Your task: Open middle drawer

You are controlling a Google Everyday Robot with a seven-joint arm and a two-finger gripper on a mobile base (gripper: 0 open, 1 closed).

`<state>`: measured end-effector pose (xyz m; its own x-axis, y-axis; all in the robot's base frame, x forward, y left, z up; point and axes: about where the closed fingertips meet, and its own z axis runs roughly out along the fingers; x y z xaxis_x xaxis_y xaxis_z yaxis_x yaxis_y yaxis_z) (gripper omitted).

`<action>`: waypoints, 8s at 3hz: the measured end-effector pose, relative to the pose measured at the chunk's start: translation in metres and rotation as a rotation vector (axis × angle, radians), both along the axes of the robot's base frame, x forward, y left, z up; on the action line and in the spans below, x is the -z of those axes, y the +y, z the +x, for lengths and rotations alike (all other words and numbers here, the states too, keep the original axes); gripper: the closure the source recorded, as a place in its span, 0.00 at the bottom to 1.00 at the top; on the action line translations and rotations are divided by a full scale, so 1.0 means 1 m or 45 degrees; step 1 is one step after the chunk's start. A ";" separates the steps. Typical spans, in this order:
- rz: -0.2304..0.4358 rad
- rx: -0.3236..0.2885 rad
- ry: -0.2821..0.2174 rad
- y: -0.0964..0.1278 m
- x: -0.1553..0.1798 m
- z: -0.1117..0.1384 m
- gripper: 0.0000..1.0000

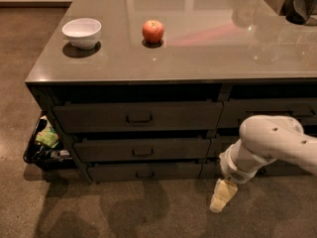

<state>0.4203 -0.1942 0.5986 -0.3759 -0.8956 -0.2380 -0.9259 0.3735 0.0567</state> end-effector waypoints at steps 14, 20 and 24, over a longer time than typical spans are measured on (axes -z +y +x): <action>-0.102 0.083 -0.385 0.083 0.197 0.169 0.00; -0.197 0.311 -0.535 0.065 0.177 0.134 0.00; -0.169 0.292 -0.544 0.086 0.191 0.163 0.00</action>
Offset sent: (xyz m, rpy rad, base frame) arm 0.0143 0.0575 -0.0990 0.0029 -0.1389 -0.1996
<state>0.5836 -0.1080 0.4074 -0.4607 -0.8342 -0.3030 -0.7492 0.5485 -0.3712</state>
